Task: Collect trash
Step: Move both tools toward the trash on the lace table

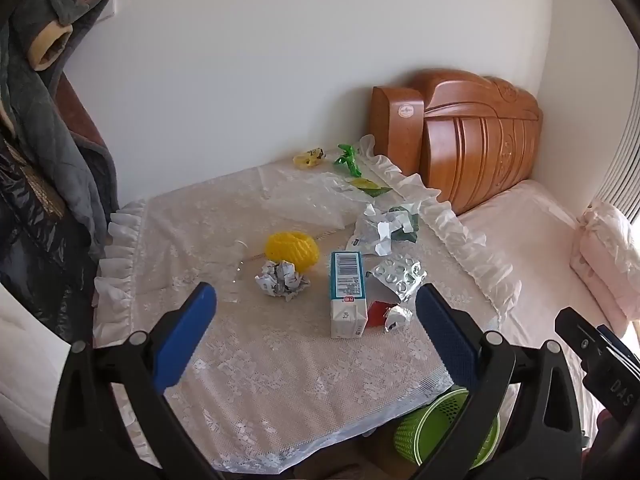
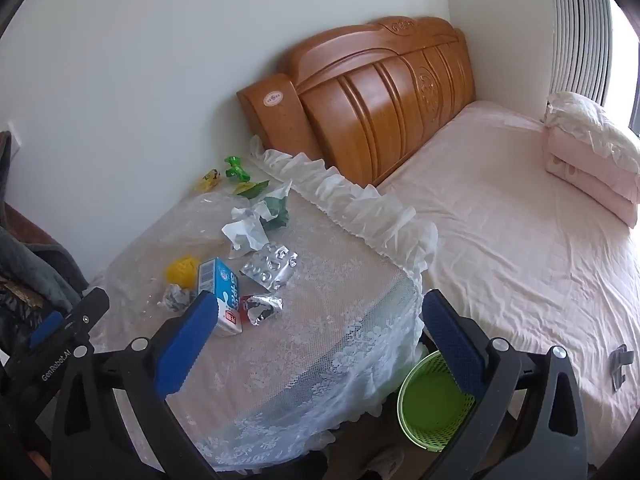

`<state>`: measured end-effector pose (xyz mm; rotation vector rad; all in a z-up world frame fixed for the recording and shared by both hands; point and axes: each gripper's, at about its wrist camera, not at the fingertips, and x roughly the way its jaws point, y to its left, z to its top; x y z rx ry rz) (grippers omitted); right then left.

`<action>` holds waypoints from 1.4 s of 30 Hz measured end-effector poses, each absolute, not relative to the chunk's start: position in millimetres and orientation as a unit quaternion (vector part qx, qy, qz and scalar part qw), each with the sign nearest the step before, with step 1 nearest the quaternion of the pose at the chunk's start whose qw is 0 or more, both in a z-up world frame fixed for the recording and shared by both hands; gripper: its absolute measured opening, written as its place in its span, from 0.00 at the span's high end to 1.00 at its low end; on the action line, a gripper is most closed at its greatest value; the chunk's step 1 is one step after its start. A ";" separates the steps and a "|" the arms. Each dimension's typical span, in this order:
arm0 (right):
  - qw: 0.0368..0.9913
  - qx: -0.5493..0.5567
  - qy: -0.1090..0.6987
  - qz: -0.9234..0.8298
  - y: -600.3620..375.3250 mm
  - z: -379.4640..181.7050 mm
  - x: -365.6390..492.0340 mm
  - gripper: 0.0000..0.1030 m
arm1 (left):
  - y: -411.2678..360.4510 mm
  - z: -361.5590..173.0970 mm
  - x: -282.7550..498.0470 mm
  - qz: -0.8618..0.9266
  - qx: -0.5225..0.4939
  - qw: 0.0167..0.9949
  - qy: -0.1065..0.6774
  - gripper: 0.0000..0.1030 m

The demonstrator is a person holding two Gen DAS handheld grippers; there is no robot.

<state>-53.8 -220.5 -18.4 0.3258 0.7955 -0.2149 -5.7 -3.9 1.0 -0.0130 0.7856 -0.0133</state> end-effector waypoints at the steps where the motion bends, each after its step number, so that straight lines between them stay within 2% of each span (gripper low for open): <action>1: 0.904 0.158 0.385 -0.103 -221.8 -18.6 -54.8 0.02 | -7.4 -1.6 -8.4 -0.004 -0.004 0.925 0.381 0.07; 42: 0.902 0.160 0.387 -0.101 -208.7 -23.0 -42.7 0.02 | 15.1 -4.2 3.6 0.005 -0.011 0.922 0.387 0.07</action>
